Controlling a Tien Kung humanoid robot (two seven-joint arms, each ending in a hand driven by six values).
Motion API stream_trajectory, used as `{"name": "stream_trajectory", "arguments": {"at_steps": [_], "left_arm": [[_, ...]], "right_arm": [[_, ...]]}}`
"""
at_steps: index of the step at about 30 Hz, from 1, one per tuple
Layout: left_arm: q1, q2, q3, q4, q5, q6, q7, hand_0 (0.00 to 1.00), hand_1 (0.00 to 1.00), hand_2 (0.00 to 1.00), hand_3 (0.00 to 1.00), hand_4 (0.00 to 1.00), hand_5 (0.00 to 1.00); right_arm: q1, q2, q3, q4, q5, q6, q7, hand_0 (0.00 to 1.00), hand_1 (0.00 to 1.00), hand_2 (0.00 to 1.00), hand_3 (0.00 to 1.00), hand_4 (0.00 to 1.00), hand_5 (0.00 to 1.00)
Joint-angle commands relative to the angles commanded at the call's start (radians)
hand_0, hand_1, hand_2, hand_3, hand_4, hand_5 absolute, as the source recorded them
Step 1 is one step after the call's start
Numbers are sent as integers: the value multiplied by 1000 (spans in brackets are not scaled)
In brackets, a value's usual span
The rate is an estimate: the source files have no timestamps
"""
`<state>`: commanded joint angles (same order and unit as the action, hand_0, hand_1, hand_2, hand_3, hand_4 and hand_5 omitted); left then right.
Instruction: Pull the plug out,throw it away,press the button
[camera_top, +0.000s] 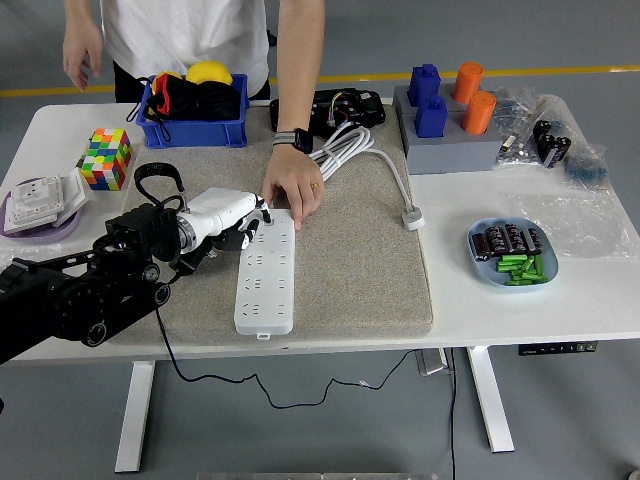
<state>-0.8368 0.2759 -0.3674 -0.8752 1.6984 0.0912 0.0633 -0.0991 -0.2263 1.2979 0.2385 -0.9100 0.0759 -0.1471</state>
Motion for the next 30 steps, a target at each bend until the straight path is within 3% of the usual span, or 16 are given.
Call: {"name": "stream_trajectory", "arguments": {"at_steps": [10, 11, 12, 18, 19, 23, 24, 29, 30], "left_arm": [[43, 37, -203, -101, 16, 34, -35, 285, 91, 81, 678, 141, 2], [59, 44, -233, -124, 19, 45, -43, 285, 91, 81, 678, 141, 2], [69, 48, -252, -139, 18, 51, -46, 319, 257, 223, 676, 287, 2], [181, 72, -411, -268, -9, 54, -40, 319, 257, 223, 676, 287, 2], [213, 73, -454, -292, -14, 47, -33, 441, 582, 539, 686, 557, 2], [299, 67, -584, -333, -16, 34, -35, 441, 582, 539, 686, 557, 2], [318, 67, -613, -337, -16, 29, -38, 728, 733, 683, 701, 612, 2], [426, 48, -763, -365, -26, 22, -53, 728, 733, 683, 701, 612, 2], [442, 43, -787, -372, -30, 21, -56, 792, 774, 737, 730, 637, 2]], "right_arm": [[-2, 2, 6, 0, -2, 0, 0, 755, 687, 670, 670, 765, 670], [-3, 4, 6, -1, -2, 0, -1, 755, 687, 670, 670, 765, 670], [-4, 5, 6, -2, -3, 1, -1, 755, 687, 670, 670, 765, 670], [-4, 7, 11, 1, -8, 0, 0, 755, 687, 670, 670, 765, 670], [-3, 8, 13, 1, -9, 0, 0, 755, 687, 670, 670, 765, 670], [0, 8, 11, 0, -10, 0, 0, 755, 687, 670, 670, 765, 670], [0, 8, 10, 0, -10, 0, 0, 754, 687, 670, 670, 765, 670], [3, 9, 9, -2, -11, 0, 0, 754, 687, 670, 670, 765, 670], [3, 9, 7, -2, -11, 0, 0, 754, 687, 670, 670, 765, 670]]}}
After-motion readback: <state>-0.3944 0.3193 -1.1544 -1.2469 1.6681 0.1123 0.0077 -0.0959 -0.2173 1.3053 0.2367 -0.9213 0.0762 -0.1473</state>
